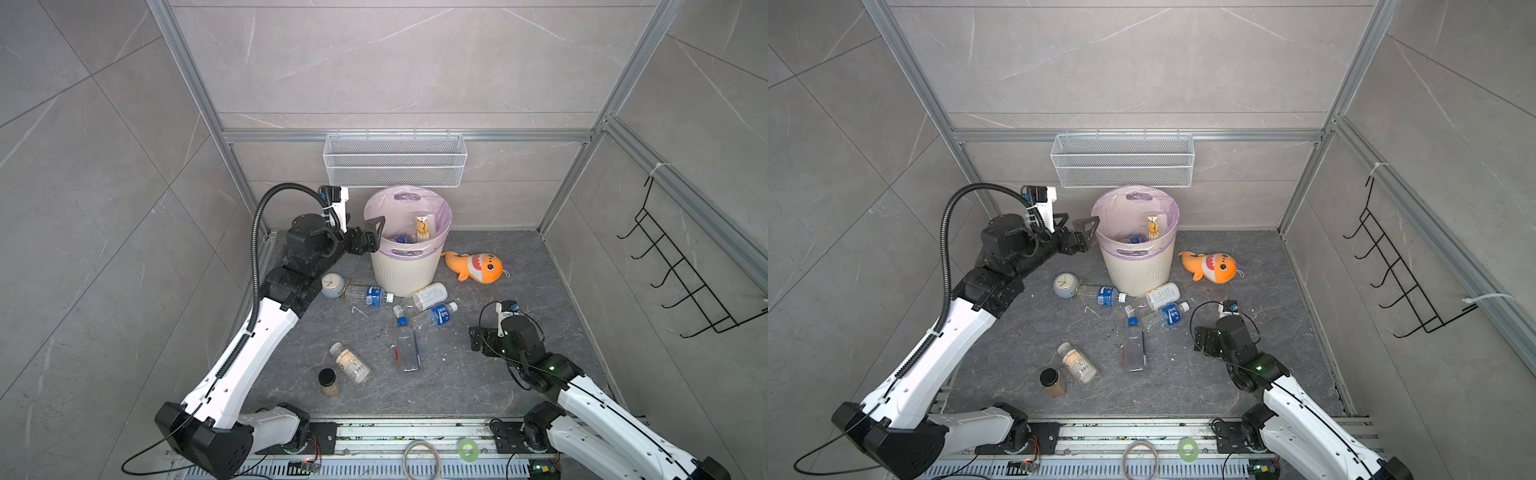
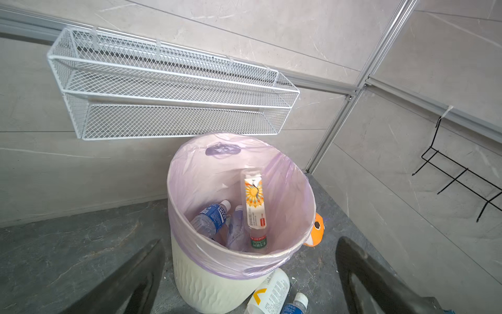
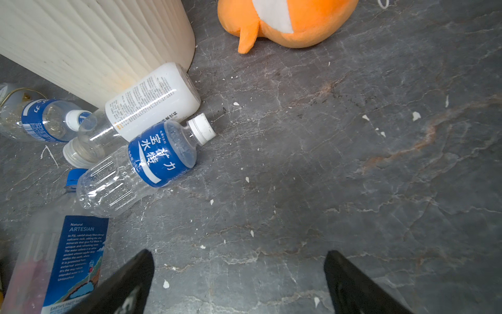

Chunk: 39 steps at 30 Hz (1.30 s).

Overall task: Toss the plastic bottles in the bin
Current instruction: 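Open the left gripper to drop the bottle and pull back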

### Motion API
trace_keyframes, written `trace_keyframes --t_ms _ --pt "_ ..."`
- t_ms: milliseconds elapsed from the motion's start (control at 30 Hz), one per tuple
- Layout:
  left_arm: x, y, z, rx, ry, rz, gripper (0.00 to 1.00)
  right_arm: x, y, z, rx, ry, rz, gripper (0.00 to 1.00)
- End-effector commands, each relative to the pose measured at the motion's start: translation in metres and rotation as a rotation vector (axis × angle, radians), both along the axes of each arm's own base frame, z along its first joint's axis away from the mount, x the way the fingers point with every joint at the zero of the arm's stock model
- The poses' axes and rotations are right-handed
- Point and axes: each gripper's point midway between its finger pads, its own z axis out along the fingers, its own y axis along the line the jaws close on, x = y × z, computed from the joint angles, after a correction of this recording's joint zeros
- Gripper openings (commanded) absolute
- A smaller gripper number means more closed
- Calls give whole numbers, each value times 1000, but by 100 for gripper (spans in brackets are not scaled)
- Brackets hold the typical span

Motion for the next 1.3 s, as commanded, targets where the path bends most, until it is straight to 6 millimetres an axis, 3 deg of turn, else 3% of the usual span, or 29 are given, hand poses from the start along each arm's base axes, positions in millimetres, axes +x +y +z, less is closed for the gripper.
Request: trace_keyframes --t_ms 0,633,1267 --pt "-6 3 -6 -8 10 23 100 3 0 8 17 -27 -18 100" --pt "-74 34 -69 81 146 42 100 3 2 6 12 -14 -12 100" --pt "-112 43 -138 102 310 23 100 4 2 6 12 -11 -10 100"
